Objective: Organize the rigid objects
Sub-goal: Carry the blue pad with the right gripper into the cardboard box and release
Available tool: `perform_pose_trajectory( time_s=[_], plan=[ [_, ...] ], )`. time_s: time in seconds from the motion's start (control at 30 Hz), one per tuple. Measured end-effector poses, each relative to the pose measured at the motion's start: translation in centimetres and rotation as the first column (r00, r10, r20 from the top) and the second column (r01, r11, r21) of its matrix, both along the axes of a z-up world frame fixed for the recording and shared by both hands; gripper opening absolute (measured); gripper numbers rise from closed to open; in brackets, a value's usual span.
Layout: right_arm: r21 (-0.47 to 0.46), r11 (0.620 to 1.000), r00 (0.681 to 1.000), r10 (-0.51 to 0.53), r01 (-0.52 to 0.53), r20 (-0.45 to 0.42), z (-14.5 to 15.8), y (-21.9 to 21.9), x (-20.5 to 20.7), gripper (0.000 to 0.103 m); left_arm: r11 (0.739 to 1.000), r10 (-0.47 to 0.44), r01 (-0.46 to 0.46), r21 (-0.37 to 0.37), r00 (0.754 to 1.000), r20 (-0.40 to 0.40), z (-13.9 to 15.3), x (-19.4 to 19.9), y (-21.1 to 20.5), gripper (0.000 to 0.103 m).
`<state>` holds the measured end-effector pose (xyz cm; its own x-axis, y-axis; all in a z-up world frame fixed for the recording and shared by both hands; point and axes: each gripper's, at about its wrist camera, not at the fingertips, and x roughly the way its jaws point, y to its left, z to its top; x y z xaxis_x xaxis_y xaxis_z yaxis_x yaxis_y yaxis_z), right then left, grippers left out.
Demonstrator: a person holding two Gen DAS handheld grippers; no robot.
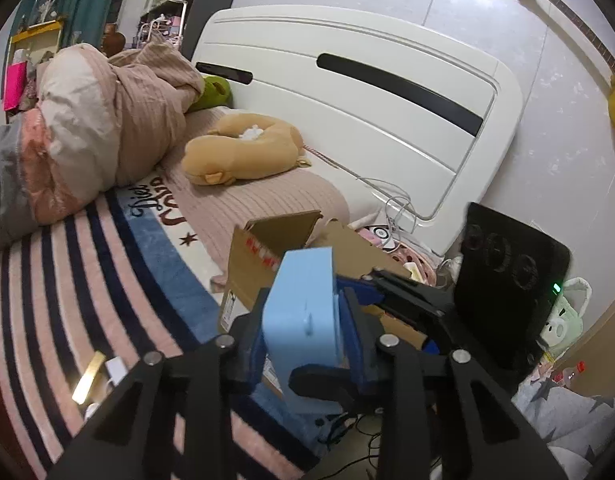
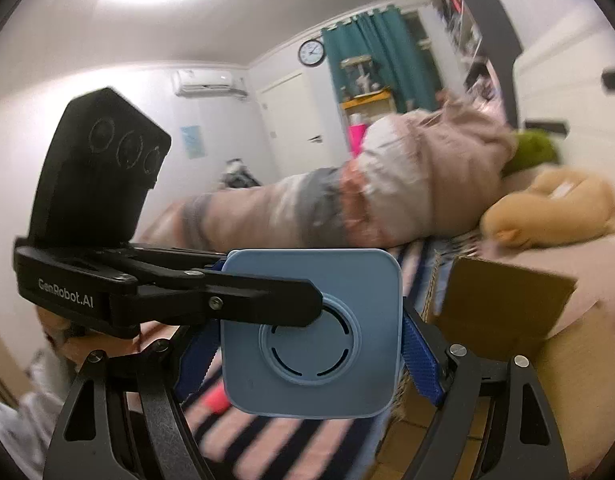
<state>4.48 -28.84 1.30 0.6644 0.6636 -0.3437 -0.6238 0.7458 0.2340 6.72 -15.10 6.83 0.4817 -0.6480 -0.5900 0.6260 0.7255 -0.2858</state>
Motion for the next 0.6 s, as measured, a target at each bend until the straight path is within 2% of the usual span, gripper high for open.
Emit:
perform_pose_trajectory(
  time_s=[0.07, 0.3, 0.47, 0.6],
  plan=[
    [0.05, 0.997, 0.998, 0.053, -0.05, -0.044, -0.3, 0.2, 0.6, 0.079, 1.0, 0.011, -0.011, 0.018, 1.0, 0.005, 0.2, -0.2, 0.3, 0.027],
    [0.114, 0.989, 0.992, 0.102, -0.093, -0.076, -0.6, 0.1, 0.7, 0.079, 0.999, 0.023, -0.024, 0.039, 0.999, 0.029, 1.3, -0.3, 0.1, 0.024],
    [0.11, 0.99, 0.995, 0.094, -0.089, -0.045, 0.4, -0.3, 0.4, 0.079, 0.999, 0.007, -0.009, 0.039, 0.998, 0.055, 2.2, -0.3, -0.7, 0.024],
    [0.087, 0.995, 0.997, 0.06, -0.056, -0.043, 0.4, -1.4, 0.2, 0.079, 1.0, -0.024, 0.023, 0.021, 0.999, 0.032, 1.4, 0.5, -2.0, 0.024]
  ],
)
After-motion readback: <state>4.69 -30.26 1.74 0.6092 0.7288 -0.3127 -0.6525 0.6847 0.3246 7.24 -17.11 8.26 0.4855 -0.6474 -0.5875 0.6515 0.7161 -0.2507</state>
